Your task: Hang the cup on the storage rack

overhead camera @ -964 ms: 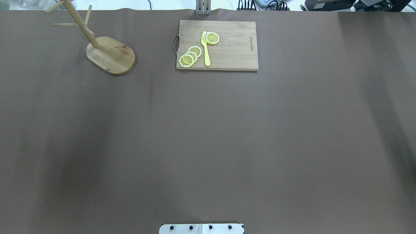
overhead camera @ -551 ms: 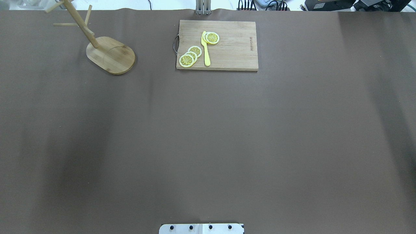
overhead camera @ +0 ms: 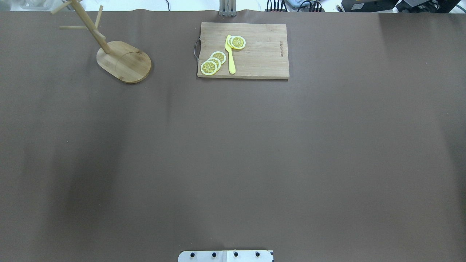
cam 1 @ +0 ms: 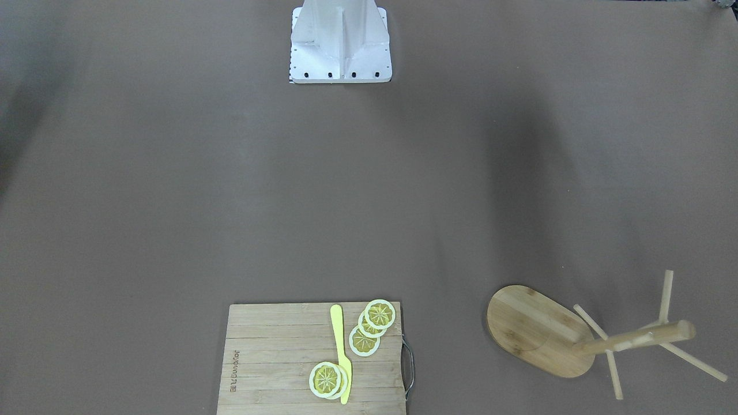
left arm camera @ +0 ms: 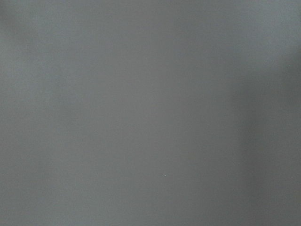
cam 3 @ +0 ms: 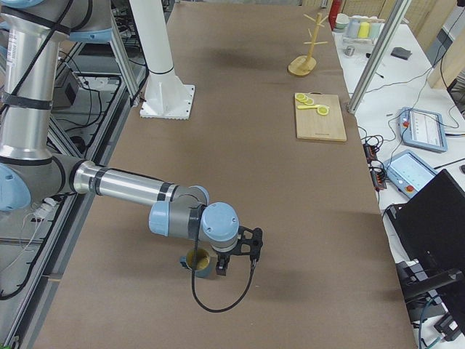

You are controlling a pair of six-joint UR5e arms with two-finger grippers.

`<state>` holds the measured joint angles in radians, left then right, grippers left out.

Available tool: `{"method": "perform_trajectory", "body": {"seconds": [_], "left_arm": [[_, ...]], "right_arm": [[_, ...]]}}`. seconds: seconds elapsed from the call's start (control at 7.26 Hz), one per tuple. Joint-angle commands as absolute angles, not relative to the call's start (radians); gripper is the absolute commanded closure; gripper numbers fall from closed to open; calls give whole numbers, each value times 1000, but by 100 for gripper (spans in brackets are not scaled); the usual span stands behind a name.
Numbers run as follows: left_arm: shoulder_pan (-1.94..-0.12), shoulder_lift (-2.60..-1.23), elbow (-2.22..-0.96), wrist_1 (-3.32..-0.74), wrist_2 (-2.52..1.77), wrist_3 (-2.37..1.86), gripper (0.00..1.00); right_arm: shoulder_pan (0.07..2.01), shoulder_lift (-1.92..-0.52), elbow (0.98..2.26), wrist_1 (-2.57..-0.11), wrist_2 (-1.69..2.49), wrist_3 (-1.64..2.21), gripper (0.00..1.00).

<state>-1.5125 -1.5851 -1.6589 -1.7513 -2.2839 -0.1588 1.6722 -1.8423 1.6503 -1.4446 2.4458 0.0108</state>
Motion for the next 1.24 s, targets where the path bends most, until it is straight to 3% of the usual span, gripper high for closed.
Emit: {"method": "perform_trajectory", "body": {"seconds": [0.0,1.1], "left_arm": [[-1513,-1575,-1660,-1761,-2284,-163,2],[-1513,-1575,-1652,-1766,-2289,-164,2]], "right_arm": [[1677,-1885,1641,-1417,2421,12,0],[1667,-1919,1562,-1387,2450,-112,0]]}}
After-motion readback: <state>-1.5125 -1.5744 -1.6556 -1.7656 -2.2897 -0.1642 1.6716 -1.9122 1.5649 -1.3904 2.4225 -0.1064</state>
